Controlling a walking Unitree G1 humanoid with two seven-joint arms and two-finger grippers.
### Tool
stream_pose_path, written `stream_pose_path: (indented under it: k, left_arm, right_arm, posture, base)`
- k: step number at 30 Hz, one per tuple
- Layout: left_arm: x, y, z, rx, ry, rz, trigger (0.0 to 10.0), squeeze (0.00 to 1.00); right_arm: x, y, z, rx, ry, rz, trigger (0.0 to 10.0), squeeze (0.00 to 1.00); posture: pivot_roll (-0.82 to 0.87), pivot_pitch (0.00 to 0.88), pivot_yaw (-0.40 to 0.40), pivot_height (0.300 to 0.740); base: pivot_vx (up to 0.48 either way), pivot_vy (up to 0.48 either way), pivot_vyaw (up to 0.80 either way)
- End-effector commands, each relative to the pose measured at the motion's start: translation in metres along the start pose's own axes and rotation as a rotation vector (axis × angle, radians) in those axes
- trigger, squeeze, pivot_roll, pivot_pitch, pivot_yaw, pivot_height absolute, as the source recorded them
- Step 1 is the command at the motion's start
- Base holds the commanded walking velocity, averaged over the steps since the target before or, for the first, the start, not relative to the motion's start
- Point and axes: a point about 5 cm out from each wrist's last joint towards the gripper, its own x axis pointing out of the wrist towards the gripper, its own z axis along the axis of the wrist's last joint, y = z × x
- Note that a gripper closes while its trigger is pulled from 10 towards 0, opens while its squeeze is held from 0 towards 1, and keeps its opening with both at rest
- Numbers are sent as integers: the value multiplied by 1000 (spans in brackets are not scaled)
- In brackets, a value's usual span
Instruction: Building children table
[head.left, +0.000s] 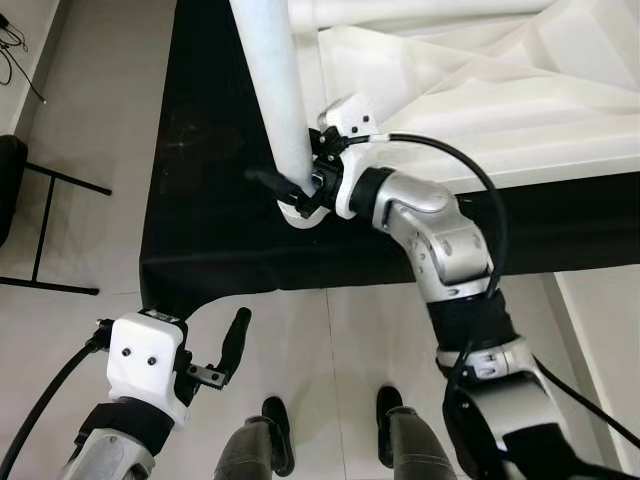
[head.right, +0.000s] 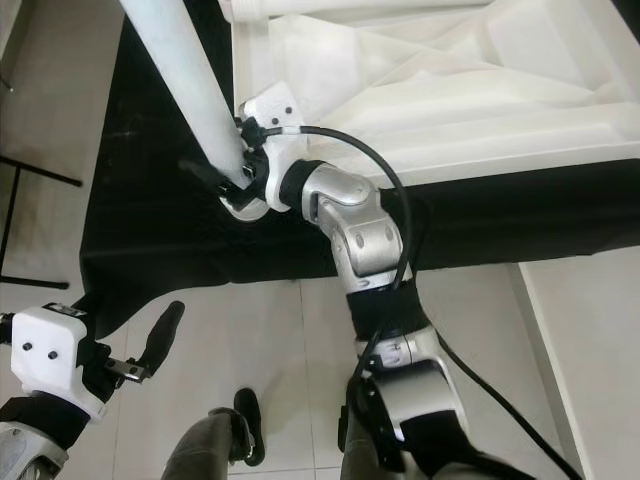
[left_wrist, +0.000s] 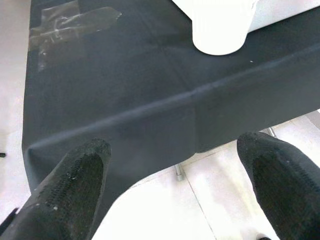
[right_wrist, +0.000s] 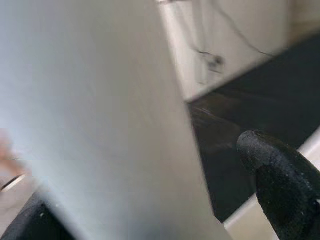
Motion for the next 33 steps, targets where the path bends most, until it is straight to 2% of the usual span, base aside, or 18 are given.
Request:
stream_pose_path:
  k: [1, 2, 6, 10, 11, 12, 13, 20, 26, 27, 28, 29, 30, 31, 32, 33]
  left_arm:
    - [-3, 1, -5, -2, 25, 11, 10000, 0]
    - [-3, 1, -5, -2, 25, 11, 10000, 0]
    - [-2, 1, -5, -1, 24, 12, 10000, 0]
    - [-2, 1, -4, -1, 24, 12, 10000, 0]
    - [-2, 1, -5, -1, 23, 12, 10000, 0]
    - [-2, 1, -5, -1, 23, 12, 10000, 0]
    - [-1, 1, -5, -2, 23, 11, 10000, 0]
    - [0, 1, -5, -3, 20, 12, 10000, 0]
    - [1, 1, -6, -5, 20, 10, 10000, 0]
    - [1, 1, -6, -5, 20, 12, 10000, 0]
    - [1, 1, -6, -5, 20, 12, 10000, 0]
    - [0, 2, -6, -4, 20, 14, 10000, 0]
    - [-1, 3, -6, -3, 20, 17, 10000, 0]
    - [-1, 3, -6, -3, 20, 17, 10000, 0]
    - [-1, 4, -6, -2, 19, 19, 10000, 0]
    - [-1, 4, -6, -2, 19, 19, 10000, 0]
  right_arm:
    - [5, 7, 2, -15, -23, 105, 10000, 0]
    - [5, 7, 2, -15, -23, 105, 10000, 0]
    - [5, 4, 8, -75, 8, 307, 10000, 0]
    - [5, 3, 8, -83, 24, 337, 10000, 0]
    - [6, 1, 6, -87, 38, 355, 431, 0]
    - [6, 1, 6, -87, 38, 355, 431, 0]
    - [7, -1, 4, -86, 52, 360, 0, 0]
    - [9, -8, -5, -80, 104, 320, 0, 0]
    - [5, -10, -17, -53, 140, 234, 0, 0]
    - [3, -7, -27, -28, 150, 76, 0, 0]
    - [3, -7, -27, -28, 150, 76, 0, 0]
    - [-2, -4, -39, 31, 168, -236, 0, 0]
    - [-11, 24, -57, 67, 209, -401, 0, 0]
    - [-11, 24, -57, 67, 209, -401, 0, 0]
    - [-21, 44, -64, 97, 228, -512, 0, 0]
    - [-21, 44, -64, 97, 228, -512, 0, 0]
  posture:
    - [90, 445, 88, 740]
    - [90, 445, 88, 740]
    - [91, 447, 87, 740]
    - [91, 447, 87, 740]
    - [91, 448, 86, 740]
    - [91, 448, 86, 740]
    - [89, 447, 84, 740]
    - [79, 448, 86, 740]
    - [73, 442, 80, 740]
    - [67, 442, 70, 740]
    - [67, 442, 70, 740]
    - [64, 447, 69, 740]
    - [61, 449, 78, 740]
    - [61, 449, 78, 740]
    - [66, 451, 86, 740]
    - [66, 451, 86, 740]
  base:
    - [0, 0, 0]
    - [0, 0, 0]
    - [0, 0, 0]
    - [0, 0, 0]
    - [0, 0, 0]
    - [0, 0, 0]
    - [0, 0, 0]
    - [0, 0, 0]
    - [0, 0, 0]
    - [0, 0, 0]
    - [0, 0, 0]
    - [0, 0, 0]
    - [0, 0, 0]
    - [0, 0, 0]
    - [0, 0, 0]
    - [0, 0, 0]
